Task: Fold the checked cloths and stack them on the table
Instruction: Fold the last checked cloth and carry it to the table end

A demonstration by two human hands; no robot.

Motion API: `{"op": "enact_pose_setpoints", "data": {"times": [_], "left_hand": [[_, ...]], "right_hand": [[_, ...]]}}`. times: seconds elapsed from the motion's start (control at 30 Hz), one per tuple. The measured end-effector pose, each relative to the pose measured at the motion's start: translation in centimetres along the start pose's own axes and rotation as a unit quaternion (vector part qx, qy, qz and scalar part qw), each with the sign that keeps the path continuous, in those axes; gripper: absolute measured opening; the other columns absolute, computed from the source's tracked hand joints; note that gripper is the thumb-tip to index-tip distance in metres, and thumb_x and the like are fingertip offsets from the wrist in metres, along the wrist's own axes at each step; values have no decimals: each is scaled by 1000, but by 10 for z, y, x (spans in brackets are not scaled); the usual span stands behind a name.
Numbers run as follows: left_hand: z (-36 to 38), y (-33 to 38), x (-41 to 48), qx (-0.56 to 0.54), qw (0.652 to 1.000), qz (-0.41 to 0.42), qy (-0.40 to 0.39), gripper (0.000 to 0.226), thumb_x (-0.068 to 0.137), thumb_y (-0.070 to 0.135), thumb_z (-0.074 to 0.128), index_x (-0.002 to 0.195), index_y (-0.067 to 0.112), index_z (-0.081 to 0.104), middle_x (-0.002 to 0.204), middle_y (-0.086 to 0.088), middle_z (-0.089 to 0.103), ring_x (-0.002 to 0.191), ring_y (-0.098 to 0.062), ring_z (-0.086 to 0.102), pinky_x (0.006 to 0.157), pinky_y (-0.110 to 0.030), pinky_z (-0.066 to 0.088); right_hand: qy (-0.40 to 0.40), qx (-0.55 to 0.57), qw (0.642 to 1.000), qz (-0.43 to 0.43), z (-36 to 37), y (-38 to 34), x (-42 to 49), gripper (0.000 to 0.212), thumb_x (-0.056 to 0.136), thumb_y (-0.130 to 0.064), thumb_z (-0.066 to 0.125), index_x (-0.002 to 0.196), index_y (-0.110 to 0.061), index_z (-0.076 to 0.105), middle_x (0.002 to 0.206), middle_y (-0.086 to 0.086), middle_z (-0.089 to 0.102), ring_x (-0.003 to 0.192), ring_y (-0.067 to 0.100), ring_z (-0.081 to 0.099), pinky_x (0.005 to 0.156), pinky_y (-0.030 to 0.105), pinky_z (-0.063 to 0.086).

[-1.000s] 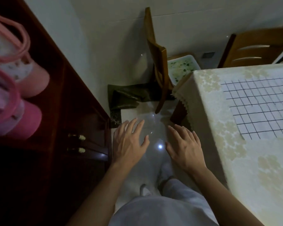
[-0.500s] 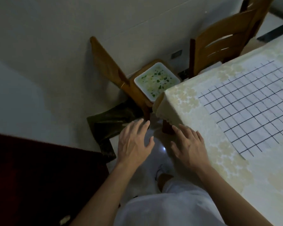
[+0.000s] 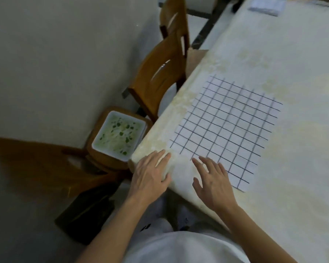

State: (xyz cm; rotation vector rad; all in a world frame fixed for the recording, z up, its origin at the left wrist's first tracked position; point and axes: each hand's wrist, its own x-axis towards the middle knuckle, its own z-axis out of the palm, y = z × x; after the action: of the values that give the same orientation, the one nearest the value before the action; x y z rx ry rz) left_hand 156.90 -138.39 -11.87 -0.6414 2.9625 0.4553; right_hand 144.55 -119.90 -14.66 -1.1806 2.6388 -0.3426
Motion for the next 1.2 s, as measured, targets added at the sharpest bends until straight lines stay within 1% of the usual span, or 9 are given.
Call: {"op": "enact_pose_setpoints", "data": {"times": [0.17, 0.27, 0.37, 0.5, 0.63, 0.8, 0.9, 1.0, 1.2], "left_hand": [[19, -6, 56, -3, 991, 132, -37, 60, 86, 41, 45, 143, 23, 53, 147, 0, 52, 137, -22, 46, 110, -44, 42], [34, -12, 83, 38, 974, 217, -51, 58, 86, 35, 54, 141, 20, 55, 148, -3, 51, 138, -22, 44, 112, -46, 40], [48, -18, 108, 81, 956, 276, -58, 63, 87, 29, 62, 146, 18, 48, 155, -6, 42, 145, -24, 37, 119, -44, 31], [69, -27, 139, 112, 923, 360, -73, 67, 91, 34, 55, 153, 17, 36, 162, -5, 29, 150, -22, 26, 122, -44, 25], [88, -26, 162, 129, 886, 437, -79, 63, 95, 37, 40, 153, 13, 36, 161, -4, 31, 150, -21, 27, 120, -45, 28], [102, -30, 172, 112, 866, 483, -62, 57, 101, 36, 42, 151, 10, 40, 160, -6, 34, 149, -23, 30, 117, -47, 33], [110, -34, 175, 115, 853, 507, -42, 52, 102, 25, 47, 150, 7, 40, 159, -9, 35, 148, -26, 31, 116, -49, 34], [112, -36, 177, 121, 843, 524, -33, 53, 97, 11, 44, 149, 5, 41, 158, -12, 37, 146, -29, 35, 114, -51, 37], [111, -30, 178, 100, 847, 521, -16, 44, 100, 14, 43, 142, 5, 52, 151, -11, 47, 140, -29, 45, 107, -52, 43]], "right_hand": [[12, 7, 997, 81, 15, 28, -13, 58, 95, -40, 58, 147, -21, 44, 148, 7, 52, 137, 30, 48, 114, 52, 37], [-1, -16, 996, 84, 31, 39, -24, 57, 98, -46, 43, 149, -21, 42, 150, 7, 50, 140, 29, 44, 116, 49, 36], [1, -49, 997, 66, 43, 52, -25, 56, 100, -43, 40, 149, -16, 43, 150, 10, 49, 142, 30, 41, 115, 50, 36], [14, -81, 996, 44, 53, 66, -12, 58, 101, -42, 44, 152, -14, 39, 158, 11, 37, 148, 30, 30, 118, 51, 31], [4, -90, 994, 58, 63, 85, 3, 63, 102, -49, 37, 156, -17, 32, 162, 8, 30, 152, 29, 22, 119, 53, 27], [13, -96, 993, 61, 79, 100, 4, 66, 103, -58, 32, 158, -24, 25, 165, 1, 22, 154, 23, 15, 121, 51, 23], [11, -111, 992, 61, 85, 106, 6, 66, 103, -62, 28, 159, -29, 20, 166, -3, 19, 154, 22, 13, 122, 48, 21], [45, -116, 991, 50, 91, 108, 5, 60, 104, -57, 34, 157, -28, 29, 163, -2, 28, 152, 24, 23, 118, 49, 28], [143, -127, 981, 18, 95, 111, 8, 45, 108, -41, 41, 147, -21, 49, 153, 2, 46, 142, 30, 43, 107, 51, 42]]}}
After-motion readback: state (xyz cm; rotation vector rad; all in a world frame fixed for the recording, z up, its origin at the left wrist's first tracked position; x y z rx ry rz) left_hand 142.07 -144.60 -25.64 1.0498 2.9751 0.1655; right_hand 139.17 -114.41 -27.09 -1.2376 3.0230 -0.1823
